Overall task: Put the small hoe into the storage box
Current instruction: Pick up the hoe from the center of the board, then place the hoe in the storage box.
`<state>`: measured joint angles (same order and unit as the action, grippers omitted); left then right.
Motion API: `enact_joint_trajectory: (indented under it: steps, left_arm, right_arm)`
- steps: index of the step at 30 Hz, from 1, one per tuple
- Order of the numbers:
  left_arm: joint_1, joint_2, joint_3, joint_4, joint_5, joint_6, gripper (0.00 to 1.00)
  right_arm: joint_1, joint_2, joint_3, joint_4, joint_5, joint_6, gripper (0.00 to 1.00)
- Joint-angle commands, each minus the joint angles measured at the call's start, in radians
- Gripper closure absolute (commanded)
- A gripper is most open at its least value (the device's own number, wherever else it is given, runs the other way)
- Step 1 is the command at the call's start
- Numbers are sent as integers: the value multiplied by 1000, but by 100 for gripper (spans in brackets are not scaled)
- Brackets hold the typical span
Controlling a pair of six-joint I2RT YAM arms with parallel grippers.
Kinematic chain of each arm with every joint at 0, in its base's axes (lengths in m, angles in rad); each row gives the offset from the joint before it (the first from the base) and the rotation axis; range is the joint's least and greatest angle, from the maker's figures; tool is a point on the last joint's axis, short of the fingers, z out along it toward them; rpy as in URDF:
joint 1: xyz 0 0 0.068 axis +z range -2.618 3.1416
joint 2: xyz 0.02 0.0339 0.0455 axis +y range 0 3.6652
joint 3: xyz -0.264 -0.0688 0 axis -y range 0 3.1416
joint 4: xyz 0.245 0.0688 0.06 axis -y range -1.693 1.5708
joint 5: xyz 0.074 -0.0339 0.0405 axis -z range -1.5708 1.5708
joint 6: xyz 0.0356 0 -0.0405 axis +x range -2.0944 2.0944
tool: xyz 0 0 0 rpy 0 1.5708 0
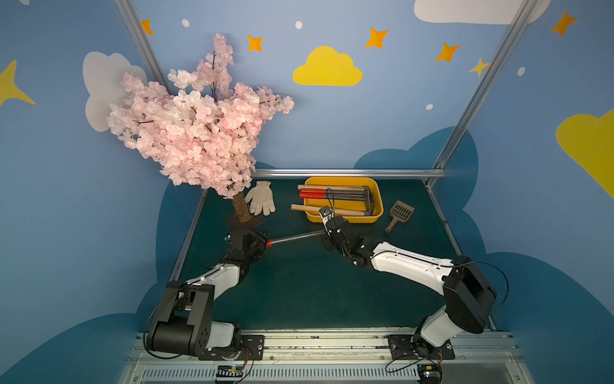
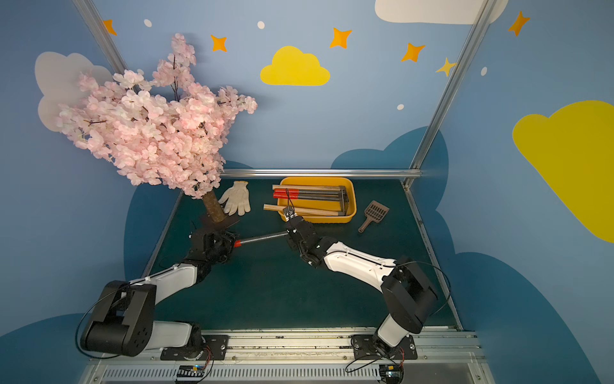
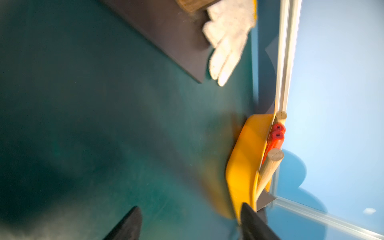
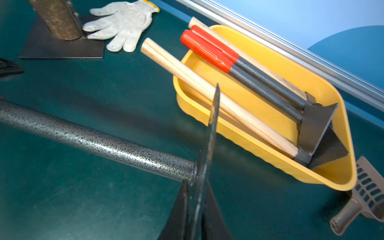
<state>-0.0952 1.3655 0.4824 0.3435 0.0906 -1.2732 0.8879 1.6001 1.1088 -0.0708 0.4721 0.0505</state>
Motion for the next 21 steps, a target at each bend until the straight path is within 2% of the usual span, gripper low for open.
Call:
enact_joint_trajectory:
  steps: [1,9,14,21]
  left_arm:
    - [18,-59,31,-36,-29,183,14]
    - [31,-263,25,-207,-176,406,11]
    - [92,-373,-30,-225,-174,424,11]
    - [116,-394,-46,-227,-151,426,11]
  right_arm:
    - [-28,-59,73,-106,-5,-30,100]
    - [-133,-17,175,-227,-4,24,100]
    - [-233,9,246,-267,-62,95,100]
    - [-350,57,315,-242,-109,180,100]
